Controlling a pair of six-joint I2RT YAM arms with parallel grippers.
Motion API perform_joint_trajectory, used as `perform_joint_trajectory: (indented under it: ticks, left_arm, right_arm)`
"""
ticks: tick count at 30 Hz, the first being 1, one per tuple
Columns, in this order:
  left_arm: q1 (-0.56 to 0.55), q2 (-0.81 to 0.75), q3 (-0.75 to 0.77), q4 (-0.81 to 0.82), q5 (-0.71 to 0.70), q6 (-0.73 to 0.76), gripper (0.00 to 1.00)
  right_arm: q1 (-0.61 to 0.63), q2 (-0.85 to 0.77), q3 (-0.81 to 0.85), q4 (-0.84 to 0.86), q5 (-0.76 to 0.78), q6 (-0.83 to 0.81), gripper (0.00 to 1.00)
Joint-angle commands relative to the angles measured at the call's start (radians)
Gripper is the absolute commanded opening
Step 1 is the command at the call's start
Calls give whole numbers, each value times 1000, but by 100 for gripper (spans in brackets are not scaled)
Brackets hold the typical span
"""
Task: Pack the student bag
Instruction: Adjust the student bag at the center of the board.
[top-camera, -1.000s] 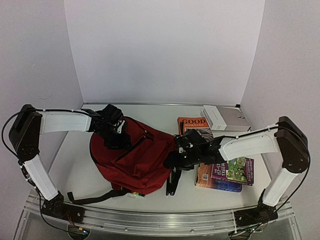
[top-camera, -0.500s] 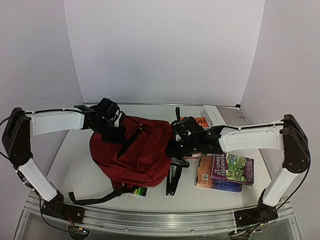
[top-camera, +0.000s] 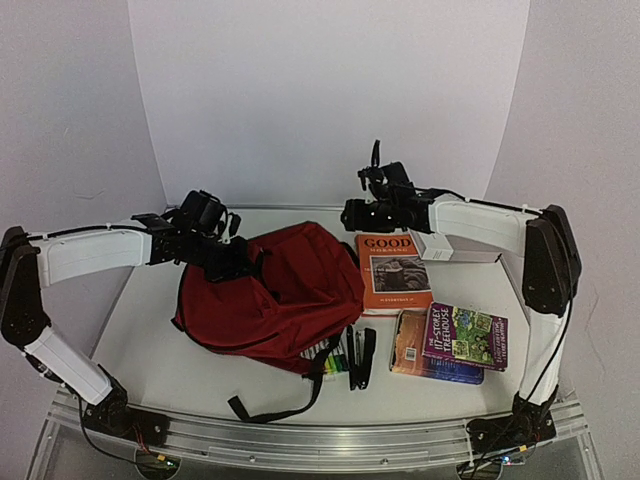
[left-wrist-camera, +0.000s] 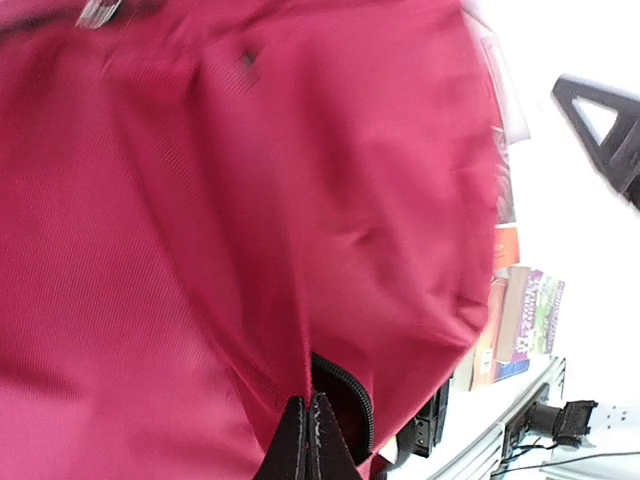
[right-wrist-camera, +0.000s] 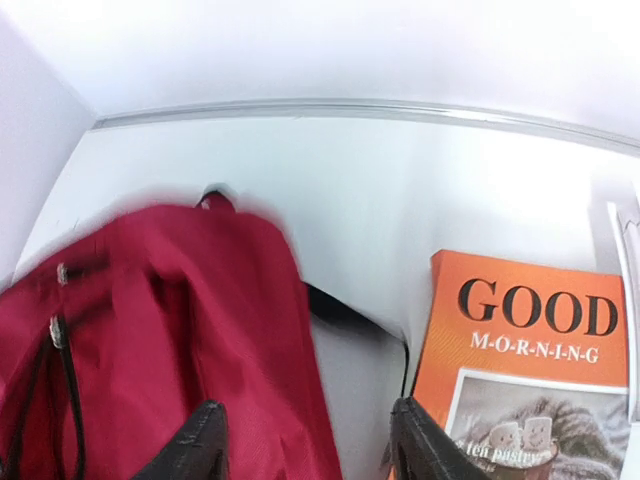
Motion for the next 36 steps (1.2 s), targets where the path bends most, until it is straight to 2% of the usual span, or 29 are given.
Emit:
perform_joint_trajectory:
  ticks: [1,6,9,13,17,23,28,36]
  left_arm:
    - [0,32,-26,90,-32,-77,0]
    - [8,66,-63,80,-153,-119,0]
    - [24,65,-129,143,-132,-162,0]
    - [29,63,-180,151,-142,-219,0]
    - [29,19,-273,230,-129,-268,0]
    - [28,1,-324,234,-122,-297,0]
    - [28,-31,-388,271,-131,-328,0]
    - [28,-22,-407,292,-120,-337,0]
  right_arm:
    - [3,21,94,-45,-17,-63,69]
    - [49,-55,42,-51,-19,-61,74]
    - [117,-87,16,-66,24,-68,76]
    - [223,-74,9,-78,60,-58,78]
    - [311,-7,48,-94,76,-50,78]
    - [386,102,132,-132,106,-63,76]
    - [417,173,161,-151,130,-72,73]
    - [446,294,249,-216,146,-113,68]
